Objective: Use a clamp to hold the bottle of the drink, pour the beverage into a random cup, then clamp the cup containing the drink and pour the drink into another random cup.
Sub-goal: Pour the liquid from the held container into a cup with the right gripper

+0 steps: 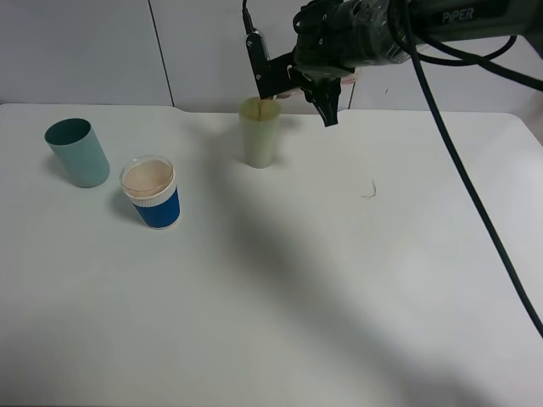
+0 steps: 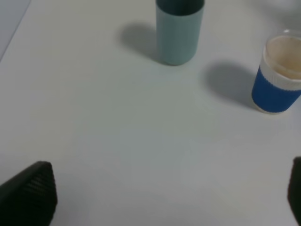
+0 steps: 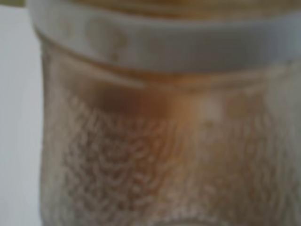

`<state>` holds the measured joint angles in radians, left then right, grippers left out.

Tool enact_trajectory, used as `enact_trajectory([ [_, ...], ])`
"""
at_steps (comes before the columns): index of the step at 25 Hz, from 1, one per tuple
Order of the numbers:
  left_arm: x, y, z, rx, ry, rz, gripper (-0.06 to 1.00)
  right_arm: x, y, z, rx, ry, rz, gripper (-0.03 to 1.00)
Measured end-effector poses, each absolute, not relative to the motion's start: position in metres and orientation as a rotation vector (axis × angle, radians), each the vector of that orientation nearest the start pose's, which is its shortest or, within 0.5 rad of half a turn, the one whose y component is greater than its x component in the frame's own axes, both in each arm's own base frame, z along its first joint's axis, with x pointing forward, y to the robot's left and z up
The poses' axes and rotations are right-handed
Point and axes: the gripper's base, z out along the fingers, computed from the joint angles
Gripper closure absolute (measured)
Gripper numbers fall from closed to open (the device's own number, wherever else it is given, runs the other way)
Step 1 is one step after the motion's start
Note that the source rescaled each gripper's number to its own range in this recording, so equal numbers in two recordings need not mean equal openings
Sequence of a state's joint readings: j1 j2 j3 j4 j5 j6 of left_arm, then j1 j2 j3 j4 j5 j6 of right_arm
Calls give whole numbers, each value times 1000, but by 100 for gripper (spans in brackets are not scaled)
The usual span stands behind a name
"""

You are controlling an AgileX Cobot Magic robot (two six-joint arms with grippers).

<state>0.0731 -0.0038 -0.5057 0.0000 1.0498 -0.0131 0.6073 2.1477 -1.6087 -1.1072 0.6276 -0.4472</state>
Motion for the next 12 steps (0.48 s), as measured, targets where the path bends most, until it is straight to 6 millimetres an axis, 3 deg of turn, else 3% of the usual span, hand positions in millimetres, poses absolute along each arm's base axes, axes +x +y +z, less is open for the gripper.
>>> enact_trajectory([
  [12,-6,0,280,-87,2022,38,-6,420,231,196,-1944,1485,-1086,97],
])
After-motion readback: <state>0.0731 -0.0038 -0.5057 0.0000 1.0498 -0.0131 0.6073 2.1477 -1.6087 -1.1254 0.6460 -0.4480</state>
